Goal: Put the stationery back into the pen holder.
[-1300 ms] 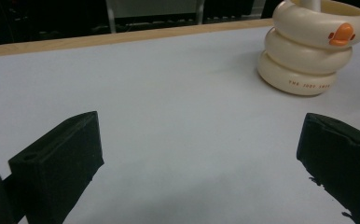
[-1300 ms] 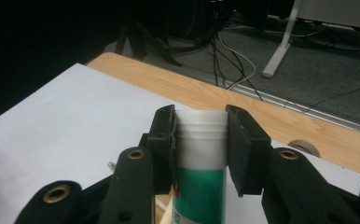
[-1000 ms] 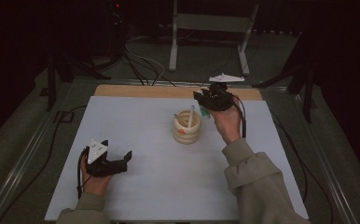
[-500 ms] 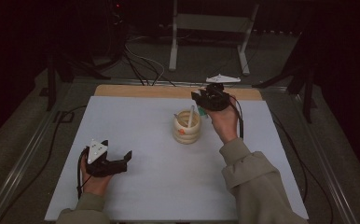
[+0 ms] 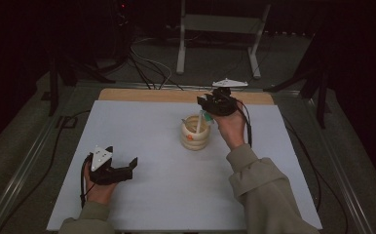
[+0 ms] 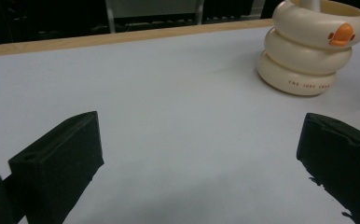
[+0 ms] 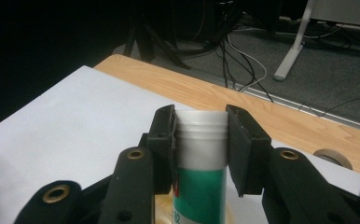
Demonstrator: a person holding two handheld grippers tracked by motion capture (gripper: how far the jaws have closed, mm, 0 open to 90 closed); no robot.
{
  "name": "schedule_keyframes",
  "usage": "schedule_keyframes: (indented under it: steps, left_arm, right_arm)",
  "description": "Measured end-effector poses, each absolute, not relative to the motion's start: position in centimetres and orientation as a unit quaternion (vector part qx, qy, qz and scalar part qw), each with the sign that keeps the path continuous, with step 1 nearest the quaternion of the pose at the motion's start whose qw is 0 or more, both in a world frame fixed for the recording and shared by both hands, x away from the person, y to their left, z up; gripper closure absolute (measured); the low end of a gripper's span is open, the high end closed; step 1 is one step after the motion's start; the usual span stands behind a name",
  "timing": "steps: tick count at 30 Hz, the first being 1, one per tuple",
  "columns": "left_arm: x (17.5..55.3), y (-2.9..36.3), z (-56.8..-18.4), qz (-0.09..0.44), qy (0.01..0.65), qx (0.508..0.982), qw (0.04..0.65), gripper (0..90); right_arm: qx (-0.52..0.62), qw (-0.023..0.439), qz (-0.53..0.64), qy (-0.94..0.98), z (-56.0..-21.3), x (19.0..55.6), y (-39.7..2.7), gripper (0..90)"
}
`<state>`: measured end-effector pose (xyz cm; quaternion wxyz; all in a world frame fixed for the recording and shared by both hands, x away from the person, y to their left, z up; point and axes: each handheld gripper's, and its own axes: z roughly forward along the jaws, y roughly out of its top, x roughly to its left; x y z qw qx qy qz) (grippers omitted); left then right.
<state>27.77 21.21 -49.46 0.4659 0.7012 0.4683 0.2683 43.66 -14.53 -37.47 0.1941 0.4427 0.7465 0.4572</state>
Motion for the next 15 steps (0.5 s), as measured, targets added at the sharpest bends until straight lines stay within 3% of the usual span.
schedule_keyframes:
  steps: [15]
  left_arm:
    - [27.8,21.24,-49.48,0.268,0.468,0.701,0.465,0.9]
  right_arm:
    - [0.44,0.195,0.454,0.75,-38.05,44.09,-13.73,65.9]
